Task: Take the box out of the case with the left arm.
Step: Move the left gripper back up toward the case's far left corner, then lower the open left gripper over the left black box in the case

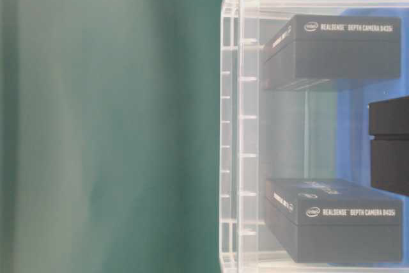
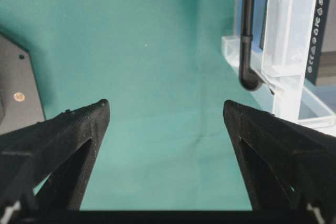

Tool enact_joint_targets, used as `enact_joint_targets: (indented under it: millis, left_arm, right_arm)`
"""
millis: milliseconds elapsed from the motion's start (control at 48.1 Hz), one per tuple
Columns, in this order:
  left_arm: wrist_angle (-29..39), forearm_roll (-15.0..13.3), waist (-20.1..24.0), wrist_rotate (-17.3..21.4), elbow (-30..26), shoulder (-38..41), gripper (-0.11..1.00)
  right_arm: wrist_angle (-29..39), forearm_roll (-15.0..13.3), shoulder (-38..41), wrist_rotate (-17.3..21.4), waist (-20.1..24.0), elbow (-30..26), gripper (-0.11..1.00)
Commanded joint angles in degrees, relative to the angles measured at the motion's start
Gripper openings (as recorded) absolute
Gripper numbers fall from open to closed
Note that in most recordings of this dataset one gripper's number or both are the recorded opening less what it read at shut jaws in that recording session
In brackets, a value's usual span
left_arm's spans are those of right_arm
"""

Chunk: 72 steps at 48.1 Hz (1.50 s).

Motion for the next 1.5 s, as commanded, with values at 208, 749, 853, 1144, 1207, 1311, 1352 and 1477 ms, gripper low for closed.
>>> enact_joint_targets:
  millis: [208,749,853,1144,1207,1311,1352,1477]
  left_arm:
    - [-0.53,-0.70,-0.79,-0.09,-3.78,2.90,0.85]
    - [-0.62,-0.70,-4.22,0.35,-23.29,22.24,0.85]
    - [-0.62,-0.70,-4.83,0.44,-26.81,25.49,0.85]
    - [-0.18,-0.62,-6.59,1.41,-34.98,33.40,0.85]
    - [0.18,-0.62,-6.68,1.58,-35.95,34.28,0.85]
    - [1.41,-0.70,-6.77,1.49,-36.65,34.89,0.85]
    - [2.02,-0.62,-6.86,1.41,-36.56,34.89,0.85]
    - [3.43,-0.62,-6.86,1.32,-36.30,34.72,0.85]
  right_arm:
    - [0.00,-0.18,-0.09,0.00,0.00,-0.53,0.00]
    - [-0.09,-0.18,-0.09,-0.09,0.00,-0.44,0.00]
    - [0.00,-0.18,-0.09,-0.09,0.00,-0.44,0.00]
    - [-0.09,-0.18,-0.09,-0.18,0.00,-0.44,0.00]
    - [-0.09,-0.18,-0.18,-0.09,0.00,-0.44,0.00]
    - [0.00,-0.18,-0.09,-0.09,-0.09,-0.44,0.00]
    - [0.00,-0.18,-0.09,-0.18,-0.09,-0.44,0.00]
    - [0.00,-0.18,-0.09,-0.09,0.00,-0.44,0.00]
